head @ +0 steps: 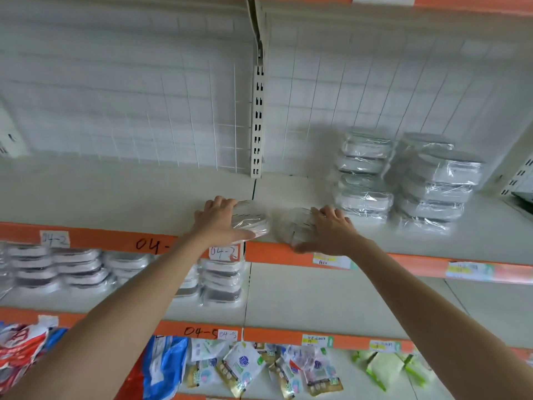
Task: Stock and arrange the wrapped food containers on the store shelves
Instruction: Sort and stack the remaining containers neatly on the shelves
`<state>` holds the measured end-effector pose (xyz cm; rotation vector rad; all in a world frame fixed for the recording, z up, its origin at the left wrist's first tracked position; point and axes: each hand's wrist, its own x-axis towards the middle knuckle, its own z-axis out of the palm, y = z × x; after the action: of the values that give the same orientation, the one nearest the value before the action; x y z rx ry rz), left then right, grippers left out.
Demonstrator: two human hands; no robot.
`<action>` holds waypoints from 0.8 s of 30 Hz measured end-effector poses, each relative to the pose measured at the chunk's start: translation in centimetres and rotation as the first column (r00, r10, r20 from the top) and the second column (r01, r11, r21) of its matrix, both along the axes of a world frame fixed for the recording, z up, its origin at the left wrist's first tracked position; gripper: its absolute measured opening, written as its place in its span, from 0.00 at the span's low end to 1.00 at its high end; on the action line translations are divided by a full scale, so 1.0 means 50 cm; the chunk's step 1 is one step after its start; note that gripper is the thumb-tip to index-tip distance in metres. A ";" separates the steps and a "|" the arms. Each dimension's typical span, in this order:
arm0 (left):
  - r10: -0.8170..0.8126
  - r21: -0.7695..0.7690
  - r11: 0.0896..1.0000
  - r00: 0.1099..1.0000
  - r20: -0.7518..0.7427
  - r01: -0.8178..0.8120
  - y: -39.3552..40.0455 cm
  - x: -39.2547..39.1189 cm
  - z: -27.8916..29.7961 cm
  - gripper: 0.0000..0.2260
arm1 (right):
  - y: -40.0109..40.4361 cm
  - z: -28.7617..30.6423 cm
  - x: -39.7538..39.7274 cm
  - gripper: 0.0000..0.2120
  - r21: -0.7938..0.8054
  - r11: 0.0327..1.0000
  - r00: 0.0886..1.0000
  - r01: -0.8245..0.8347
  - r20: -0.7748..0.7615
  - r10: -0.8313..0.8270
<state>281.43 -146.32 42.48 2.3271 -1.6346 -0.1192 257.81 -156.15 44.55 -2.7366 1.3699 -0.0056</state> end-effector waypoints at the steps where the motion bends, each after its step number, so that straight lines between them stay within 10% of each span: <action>1: 0.001 0.018 1.000 1.000 -0.016 -0.001 -0.016 0.011 0.000 0.43 | -0.022 0.002 0.013 0.51 0.029 0.999 1.000 -0.014 -0.008 0.014; 24: 0.127 0.217 0.970 0.989 -0.076 -0.108 -0.222 0.154 0.016 0.44 | -0.275 0.009 0.200 0.38 0.192 0.979 0.995 -0.064 -0.067 0.078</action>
<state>289.11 -157.39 43.27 2.5290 -1.5018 -0.3845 267.81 -169.89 44.99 -2.6479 1.2183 0.2220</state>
